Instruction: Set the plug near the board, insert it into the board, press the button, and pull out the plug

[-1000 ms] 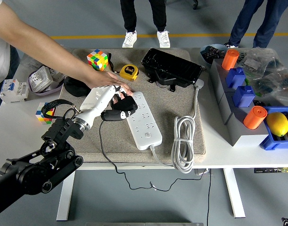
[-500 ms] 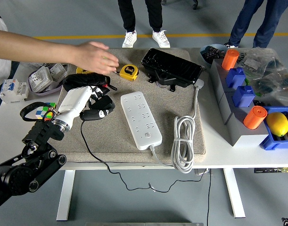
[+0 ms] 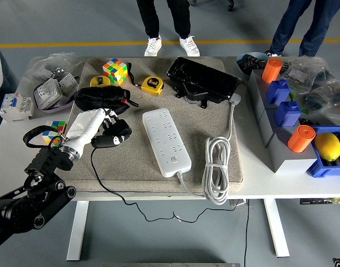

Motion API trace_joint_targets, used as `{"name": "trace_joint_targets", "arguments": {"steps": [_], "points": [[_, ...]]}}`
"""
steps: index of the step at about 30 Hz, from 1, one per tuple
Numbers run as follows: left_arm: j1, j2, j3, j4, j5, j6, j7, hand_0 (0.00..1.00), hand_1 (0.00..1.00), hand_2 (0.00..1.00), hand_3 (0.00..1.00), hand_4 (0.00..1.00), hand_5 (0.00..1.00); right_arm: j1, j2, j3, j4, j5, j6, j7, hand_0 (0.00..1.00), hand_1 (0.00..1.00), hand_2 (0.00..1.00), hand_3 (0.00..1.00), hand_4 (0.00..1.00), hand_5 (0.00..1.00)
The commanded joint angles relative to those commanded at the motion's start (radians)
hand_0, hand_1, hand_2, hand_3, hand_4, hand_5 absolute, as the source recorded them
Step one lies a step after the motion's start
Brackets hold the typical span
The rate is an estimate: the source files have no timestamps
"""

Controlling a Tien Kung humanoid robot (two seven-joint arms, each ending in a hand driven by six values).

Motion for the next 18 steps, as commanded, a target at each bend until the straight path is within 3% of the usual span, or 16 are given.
{"name": "trace_joint_targets", "arguments": {"steps": [18], "points": [[0.011, -0.002, -0.008, 0.015, 0.002, 0.002, -0.010, 0.367, 0.508, 0.507, 0.550, 0.998, 0.392, -0.001, 0.004, 0.010, 0.001, -0.001, 0.000, 0.001, 0.601, 0.600, 0.544, 0.546, 0.757, 0.222]]}}
